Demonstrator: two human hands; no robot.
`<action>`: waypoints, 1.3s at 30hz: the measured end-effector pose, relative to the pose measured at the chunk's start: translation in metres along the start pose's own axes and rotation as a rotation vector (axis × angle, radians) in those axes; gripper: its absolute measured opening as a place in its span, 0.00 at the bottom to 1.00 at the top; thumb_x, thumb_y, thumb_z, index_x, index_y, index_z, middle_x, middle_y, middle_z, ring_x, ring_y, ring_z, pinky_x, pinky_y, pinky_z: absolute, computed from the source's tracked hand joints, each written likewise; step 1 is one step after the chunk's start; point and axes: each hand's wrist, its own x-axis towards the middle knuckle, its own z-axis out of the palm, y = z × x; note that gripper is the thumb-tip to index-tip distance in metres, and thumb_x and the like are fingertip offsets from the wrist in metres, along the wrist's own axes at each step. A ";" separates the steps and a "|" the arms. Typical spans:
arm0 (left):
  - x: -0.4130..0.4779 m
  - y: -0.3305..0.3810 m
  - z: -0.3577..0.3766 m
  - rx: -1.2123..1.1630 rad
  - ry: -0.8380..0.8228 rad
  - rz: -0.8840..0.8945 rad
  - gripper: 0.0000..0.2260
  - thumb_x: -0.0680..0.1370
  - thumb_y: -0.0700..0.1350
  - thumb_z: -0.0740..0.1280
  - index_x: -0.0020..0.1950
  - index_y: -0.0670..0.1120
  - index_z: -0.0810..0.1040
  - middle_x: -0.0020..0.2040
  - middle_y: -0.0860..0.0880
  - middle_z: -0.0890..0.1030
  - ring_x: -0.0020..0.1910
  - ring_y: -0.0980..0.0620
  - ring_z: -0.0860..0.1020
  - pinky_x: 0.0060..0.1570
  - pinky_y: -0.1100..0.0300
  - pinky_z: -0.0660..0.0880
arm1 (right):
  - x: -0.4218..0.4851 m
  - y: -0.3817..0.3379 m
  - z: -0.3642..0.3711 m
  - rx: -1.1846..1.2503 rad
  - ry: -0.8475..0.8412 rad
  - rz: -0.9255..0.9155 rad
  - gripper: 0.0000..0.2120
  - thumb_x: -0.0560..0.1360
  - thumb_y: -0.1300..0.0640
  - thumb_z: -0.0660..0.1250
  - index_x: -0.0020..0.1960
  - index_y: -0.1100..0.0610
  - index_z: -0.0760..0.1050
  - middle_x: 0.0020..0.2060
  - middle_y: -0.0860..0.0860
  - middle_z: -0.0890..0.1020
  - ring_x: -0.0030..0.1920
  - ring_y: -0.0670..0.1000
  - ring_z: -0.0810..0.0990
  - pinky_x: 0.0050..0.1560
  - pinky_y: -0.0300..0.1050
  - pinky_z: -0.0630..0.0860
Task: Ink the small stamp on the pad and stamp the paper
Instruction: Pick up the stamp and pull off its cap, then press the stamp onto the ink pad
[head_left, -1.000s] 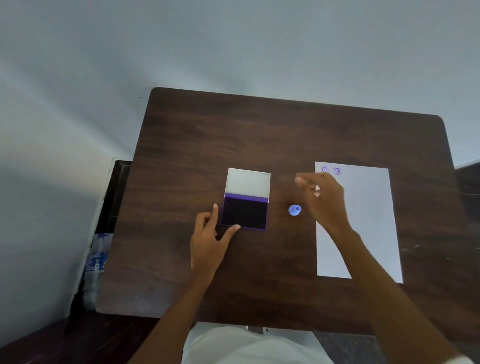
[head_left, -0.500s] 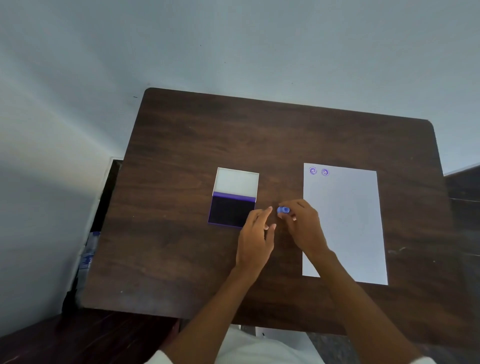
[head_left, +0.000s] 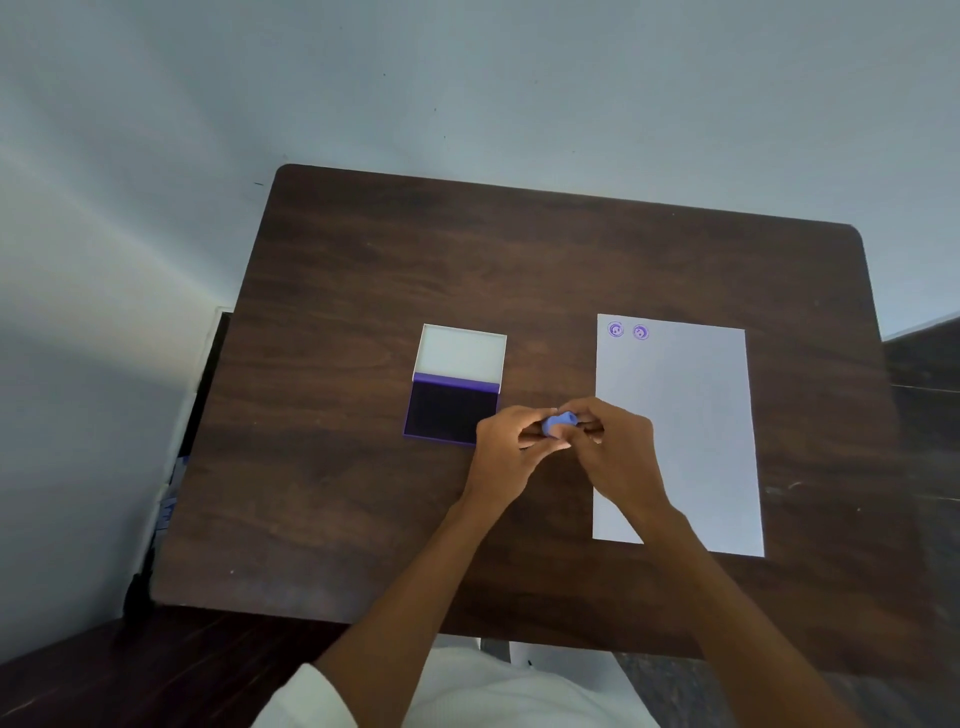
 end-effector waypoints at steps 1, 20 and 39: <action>0.001 -0.003 0.000 -0.012 0.006 -0.031 0.13 0.71 0.38 0.76 0.53 0.34 0.82 0.49 0.39 0.84 0.44 0.49 0.82 0.49 0.71 0.76 | 0.001 0.000 -0.001 0.005 -0.005 -0.002 0.10 0.72 0.57 0.73 0.50 0.62 0.82 0.45 0.57 0.85 0.39 0.50 0.80 0.45 0.27 0.71; 0.007 -0.002 0.019 0.089 0.095 -0.113 0.12 0.71 0.42 0.77 0.51 0.38 0.83 0.50 0.41 0.83 0.45 0.54 0.77 0.46 0.77 0.66 | -0.008 0.011 -0.023 -0.018 0.069 -0.046 0.09 0.73 0.62 0.72 0.53 0.61 0.79 0.48 0.55 0.85 0.44 0.47 0.79 0.47 0.24 0.69; -0.022 -0.006 -0.060 0.244 0.243 0.018 0.13 0.76 0.49 0.70 0.60 0.50 0.79 0.55 0.53 0.76 0.40 0.62 0.75 0.45 0.74 0.73 | -0.019 -0.005 -0.012 0.246 0.083 0.109 0.08 0.74 0.54 0.70 0.53 0.47 0.79 0.47 0.41 0.83 0.48 0.43 0.82 0.50 0.32 0.76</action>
